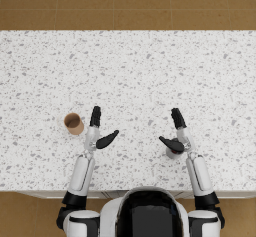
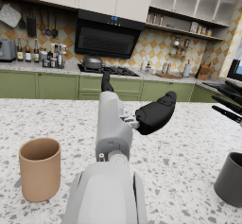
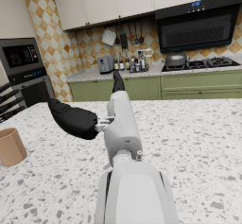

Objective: Pick up two cups and pour the berry on the right into the cup on the left

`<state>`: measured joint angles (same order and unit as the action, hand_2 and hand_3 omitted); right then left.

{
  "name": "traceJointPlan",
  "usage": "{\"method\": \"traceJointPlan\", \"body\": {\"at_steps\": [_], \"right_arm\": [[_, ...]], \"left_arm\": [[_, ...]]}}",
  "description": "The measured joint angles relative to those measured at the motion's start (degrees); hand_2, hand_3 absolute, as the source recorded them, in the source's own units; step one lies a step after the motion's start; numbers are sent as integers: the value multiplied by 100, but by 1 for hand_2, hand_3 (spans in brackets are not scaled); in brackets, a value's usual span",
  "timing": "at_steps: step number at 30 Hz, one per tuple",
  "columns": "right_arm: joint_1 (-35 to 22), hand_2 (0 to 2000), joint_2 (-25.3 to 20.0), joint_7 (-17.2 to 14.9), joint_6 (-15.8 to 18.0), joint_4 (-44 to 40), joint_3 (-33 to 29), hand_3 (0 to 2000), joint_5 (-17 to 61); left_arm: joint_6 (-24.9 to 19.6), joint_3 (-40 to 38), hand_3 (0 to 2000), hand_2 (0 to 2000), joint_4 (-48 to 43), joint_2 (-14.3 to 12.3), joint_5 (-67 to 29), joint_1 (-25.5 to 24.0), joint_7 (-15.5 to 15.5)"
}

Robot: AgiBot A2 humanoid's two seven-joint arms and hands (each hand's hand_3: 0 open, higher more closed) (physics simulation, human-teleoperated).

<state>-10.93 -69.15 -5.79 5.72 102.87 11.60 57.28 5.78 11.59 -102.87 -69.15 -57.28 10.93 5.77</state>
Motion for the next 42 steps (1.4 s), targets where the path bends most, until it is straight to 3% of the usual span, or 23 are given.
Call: {"method": "traceJointPlan", "body": {"at_steps": [14, 16, 19, 21, 32, 42], "right_arm": [[0, 0, 0, 0, 0, 0, 0, 0, 0], [10, 0, -11, 164, -162, -32, 51, 0, 0], [25, 0, -62, 426, -421, -81, 104, 0, 0], [128, 0, -46, 500, -494, -24, 69, 0, 0], [846, 0, 114, 576, -569, 462, -407, 0, 1839], [1740, 0, 233, 578, -571, 1024, -1038, 0, 2066]], "left_arm": [[0, 0, 0, 0, 0, 0, 0, 0, 0], [-281, 65, 0, 0, 59, -34, 0, -6, -280], [-468, -48, 0, 0, 62, -96, 0, 5, -467], [-522, -202, 0, 0, 96, -122, -176, -15, -520], [-576, -1456, 0, 0, 220, -208, -2018, -337, -575], [-578, -2000, 0, 0, 662, -315, -2243, -487, -576]]}}
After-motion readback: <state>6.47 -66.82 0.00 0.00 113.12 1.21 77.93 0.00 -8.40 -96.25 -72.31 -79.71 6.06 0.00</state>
